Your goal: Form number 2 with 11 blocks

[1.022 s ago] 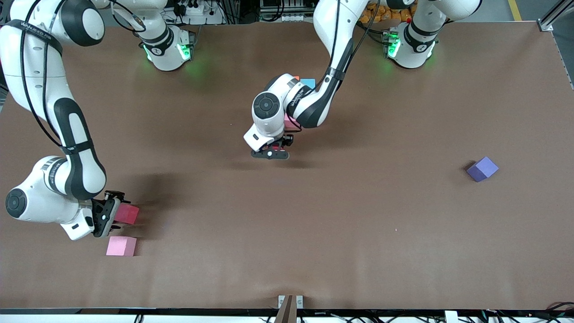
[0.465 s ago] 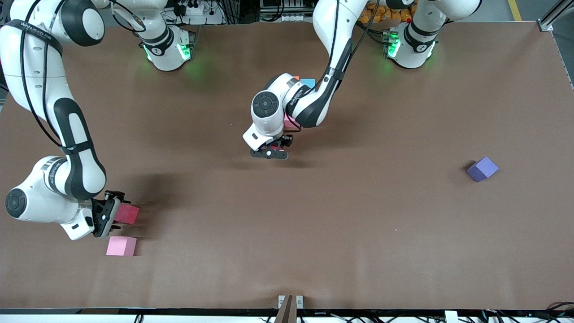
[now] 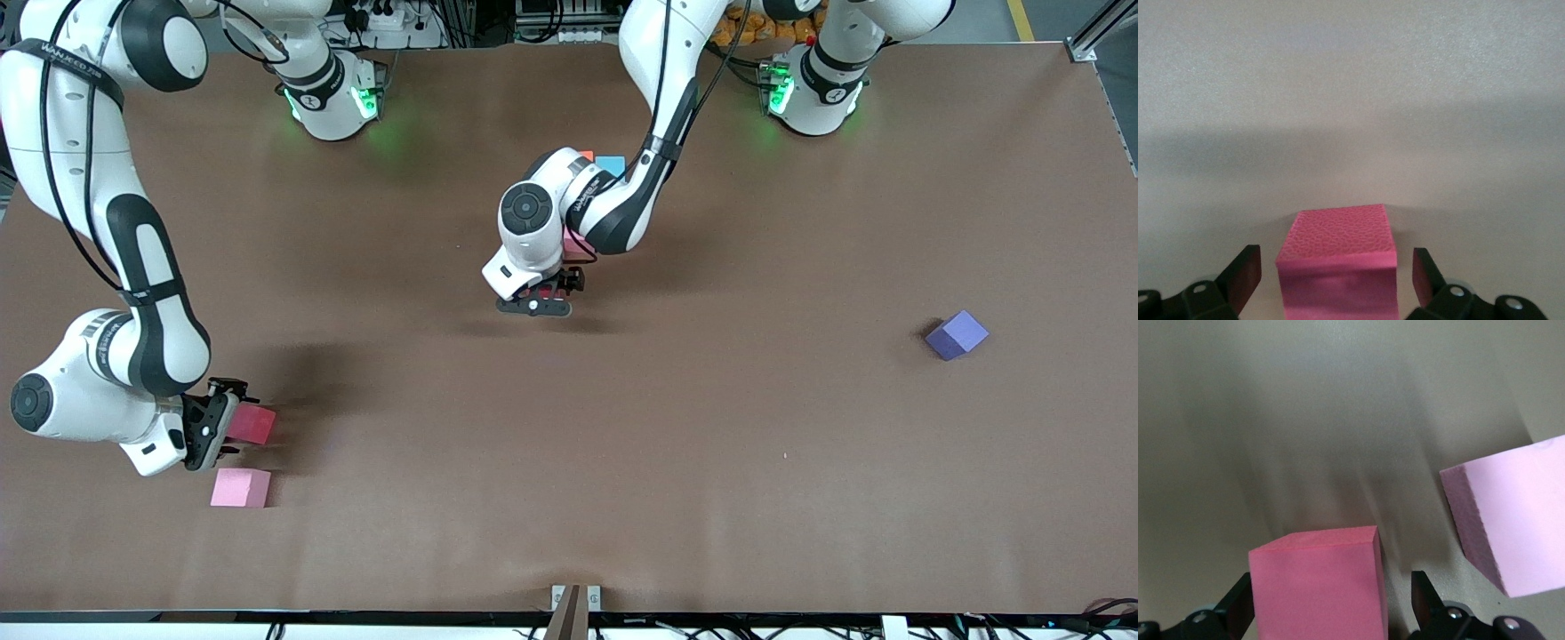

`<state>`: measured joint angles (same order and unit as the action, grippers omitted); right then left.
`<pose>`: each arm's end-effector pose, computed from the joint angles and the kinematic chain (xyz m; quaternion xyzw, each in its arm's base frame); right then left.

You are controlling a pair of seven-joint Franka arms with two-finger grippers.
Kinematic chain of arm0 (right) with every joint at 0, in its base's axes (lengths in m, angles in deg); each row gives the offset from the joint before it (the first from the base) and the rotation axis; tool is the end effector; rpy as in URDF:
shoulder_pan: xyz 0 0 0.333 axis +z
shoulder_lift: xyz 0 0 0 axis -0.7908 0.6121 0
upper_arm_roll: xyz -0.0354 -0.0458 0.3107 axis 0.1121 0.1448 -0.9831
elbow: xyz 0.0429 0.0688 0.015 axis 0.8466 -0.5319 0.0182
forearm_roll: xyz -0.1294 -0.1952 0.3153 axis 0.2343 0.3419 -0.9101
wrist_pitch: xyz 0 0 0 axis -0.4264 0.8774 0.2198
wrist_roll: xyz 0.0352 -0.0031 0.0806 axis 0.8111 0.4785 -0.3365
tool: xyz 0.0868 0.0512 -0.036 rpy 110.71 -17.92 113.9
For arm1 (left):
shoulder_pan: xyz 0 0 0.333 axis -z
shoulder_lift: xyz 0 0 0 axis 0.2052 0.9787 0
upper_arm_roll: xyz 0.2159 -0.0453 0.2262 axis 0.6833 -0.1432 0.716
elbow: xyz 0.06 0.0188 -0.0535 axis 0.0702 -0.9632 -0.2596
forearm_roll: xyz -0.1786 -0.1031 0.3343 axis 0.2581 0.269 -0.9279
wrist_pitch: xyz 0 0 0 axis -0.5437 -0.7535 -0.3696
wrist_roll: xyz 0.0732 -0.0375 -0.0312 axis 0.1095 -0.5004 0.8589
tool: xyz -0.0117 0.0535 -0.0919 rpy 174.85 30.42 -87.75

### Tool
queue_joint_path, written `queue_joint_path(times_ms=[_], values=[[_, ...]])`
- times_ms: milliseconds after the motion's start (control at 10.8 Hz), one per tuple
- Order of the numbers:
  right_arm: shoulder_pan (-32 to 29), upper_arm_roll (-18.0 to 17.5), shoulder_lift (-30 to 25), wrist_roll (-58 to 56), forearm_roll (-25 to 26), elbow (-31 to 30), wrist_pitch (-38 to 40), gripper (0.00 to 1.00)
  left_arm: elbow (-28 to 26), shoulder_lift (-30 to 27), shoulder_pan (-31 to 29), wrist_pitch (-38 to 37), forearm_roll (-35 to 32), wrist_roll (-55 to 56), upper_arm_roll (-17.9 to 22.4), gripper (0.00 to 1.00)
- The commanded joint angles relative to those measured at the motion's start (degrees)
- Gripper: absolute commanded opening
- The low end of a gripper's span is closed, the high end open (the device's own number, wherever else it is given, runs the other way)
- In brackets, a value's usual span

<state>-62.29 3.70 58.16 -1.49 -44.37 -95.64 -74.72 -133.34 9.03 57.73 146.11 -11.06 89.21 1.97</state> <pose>0.7089 -0.0976 0.1914 -0.8080 -0.5812 -0.0253 0.0932 0.4436 -0.5894 0.1997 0.9982 -0.0427 -0.0411 0.0096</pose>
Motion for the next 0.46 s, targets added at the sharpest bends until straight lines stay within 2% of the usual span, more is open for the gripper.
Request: queue_joint_path(times_ms=[0,279,372], values=[[-0.6,-0.5,0.4,0.5,-0.6,0.9,0.7,1.00,0.7,-0.4,0.6,0.2,-1.4,0.8,0.5,1.00],[-0.5,-0.5,0.4,0.9,-0.6,0.9,0.7,1.00,0.3,-4.3,0.6,-0.8,-1.3,0.8,1.6,1.00],[-0.4,-0.4,0.4,0.9,-0.6,0.9,0.7,0.90,-0.2,-5.7,0.6,-1.2,-1.7,0.7,2.6,1.00]])
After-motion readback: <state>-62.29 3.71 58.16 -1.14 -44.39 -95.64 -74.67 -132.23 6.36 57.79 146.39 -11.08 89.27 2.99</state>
